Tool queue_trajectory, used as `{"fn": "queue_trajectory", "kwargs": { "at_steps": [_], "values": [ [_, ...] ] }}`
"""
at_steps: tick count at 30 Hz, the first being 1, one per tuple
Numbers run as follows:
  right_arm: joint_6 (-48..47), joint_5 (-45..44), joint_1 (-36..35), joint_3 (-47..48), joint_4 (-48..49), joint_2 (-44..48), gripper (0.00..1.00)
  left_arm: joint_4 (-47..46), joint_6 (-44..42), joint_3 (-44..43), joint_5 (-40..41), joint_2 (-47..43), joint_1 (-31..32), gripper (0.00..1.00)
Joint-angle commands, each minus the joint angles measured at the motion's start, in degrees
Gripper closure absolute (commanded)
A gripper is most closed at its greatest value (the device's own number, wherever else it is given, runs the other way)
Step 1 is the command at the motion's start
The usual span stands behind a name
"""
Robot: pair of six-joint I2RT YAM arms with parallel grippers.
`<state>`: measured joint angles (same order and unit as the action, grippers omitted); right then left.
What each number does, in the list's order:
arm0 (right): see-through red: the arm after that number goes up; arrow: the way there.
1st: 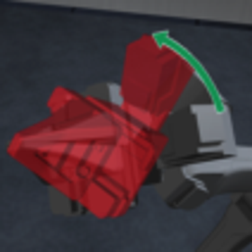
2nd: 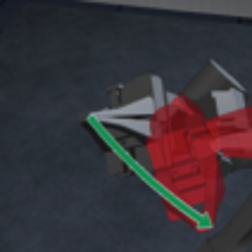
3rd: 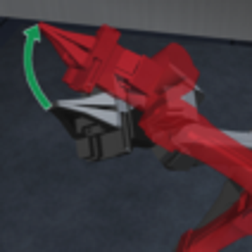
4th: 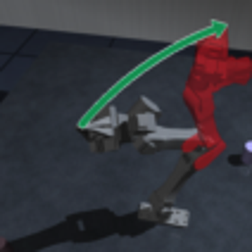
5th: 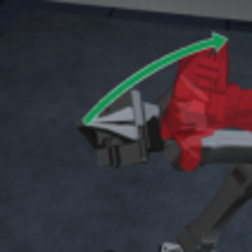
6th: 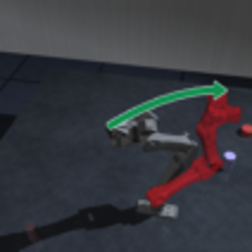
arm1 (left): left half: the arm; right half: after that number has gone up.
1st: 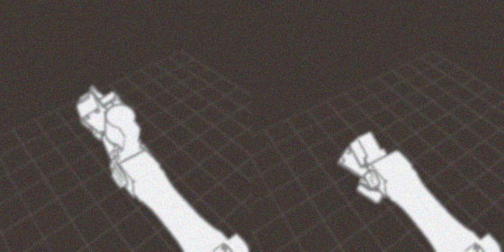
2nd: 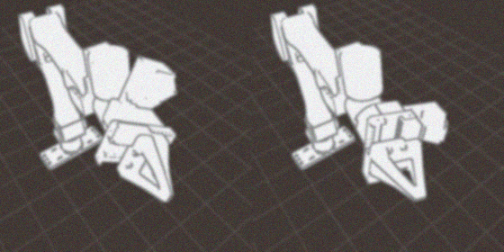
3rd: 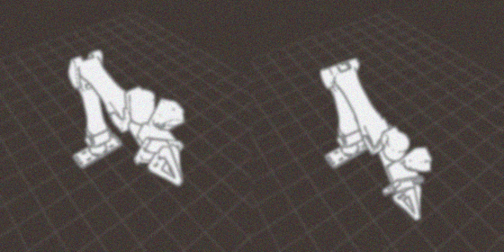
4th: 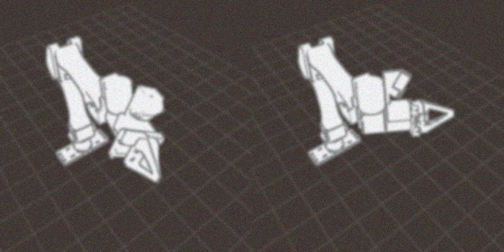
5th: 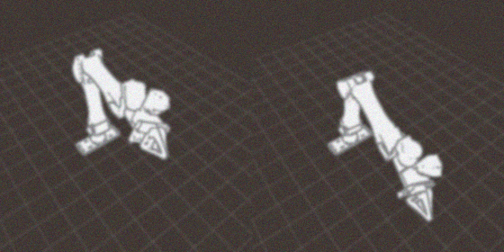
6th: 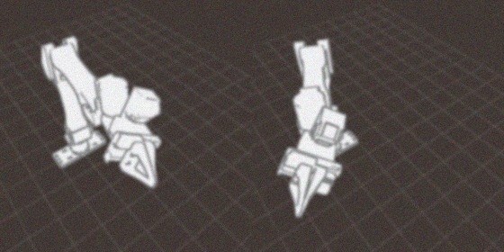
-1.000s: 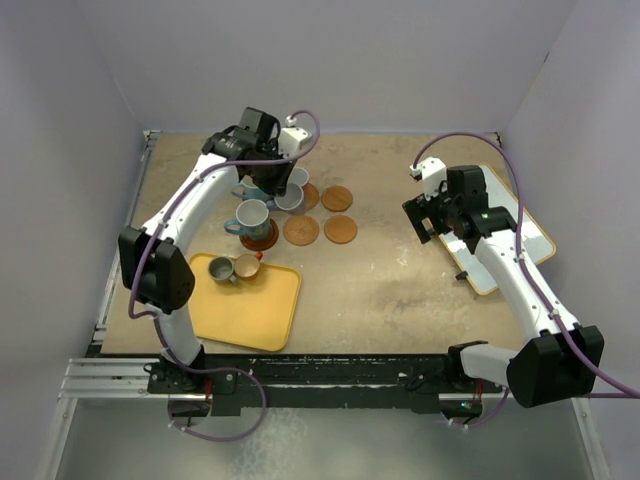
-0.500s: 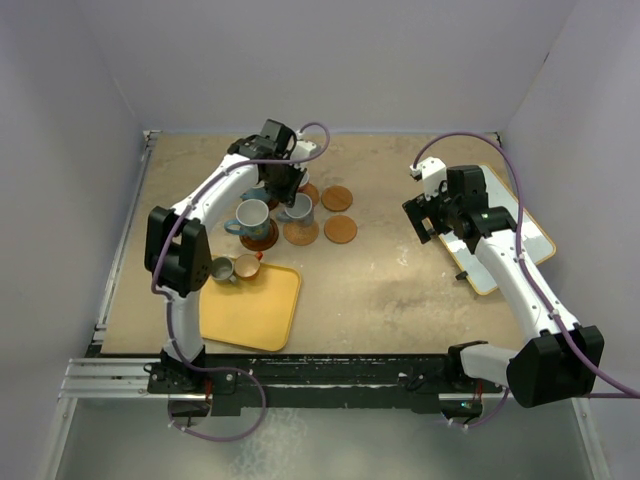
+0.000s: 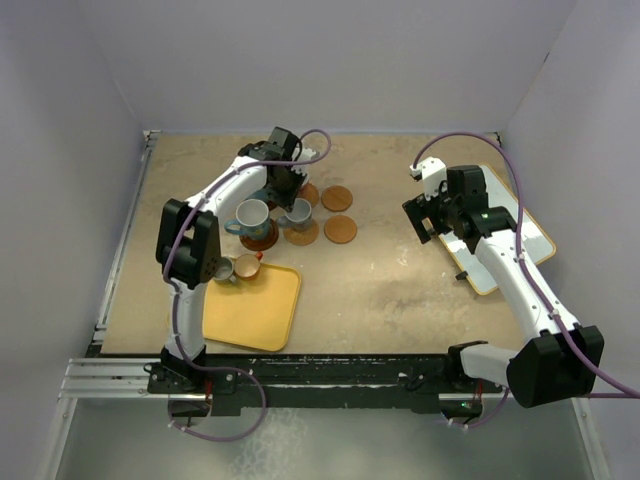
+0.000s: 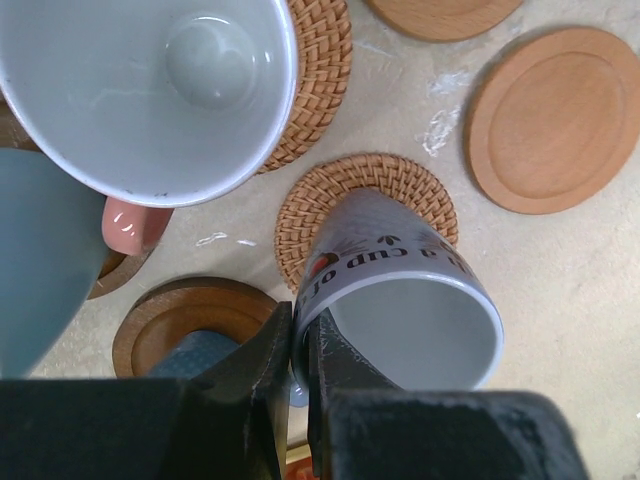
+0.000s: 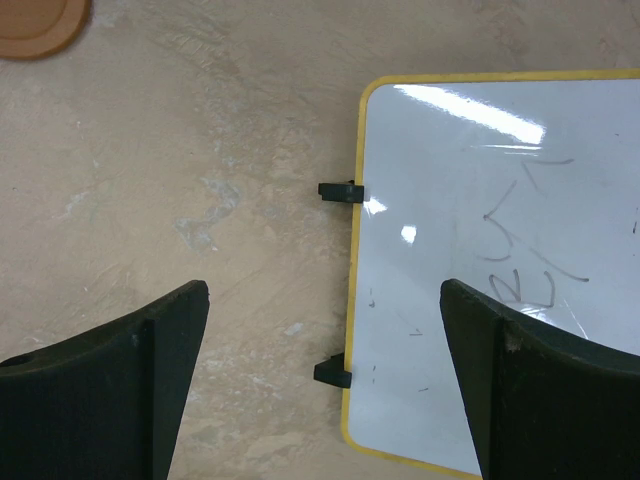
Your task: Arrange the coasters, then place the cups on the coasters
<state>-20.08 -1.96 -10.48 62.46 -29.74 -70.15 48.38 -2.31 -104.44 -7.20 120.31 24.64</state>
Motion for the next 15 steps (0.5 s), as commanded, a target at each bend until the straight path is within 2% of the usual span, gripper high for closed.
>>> {"fn": "queue_trajectory", "kwargs": {
  "at_steps": [1,15],
  "values": [
    [-0.6,0.6,0.0,2.2,0.1,-0.1,0.0,-0.4,1.1,-3.3,1.3,-0.4,0.8,0.97],
    [-0.8,0.7,0.0,2.2,0.1,-0.4,0.0,1.7,0.9,-4.6,1.5,-1.0,0.8,0.97]
  ]
}}
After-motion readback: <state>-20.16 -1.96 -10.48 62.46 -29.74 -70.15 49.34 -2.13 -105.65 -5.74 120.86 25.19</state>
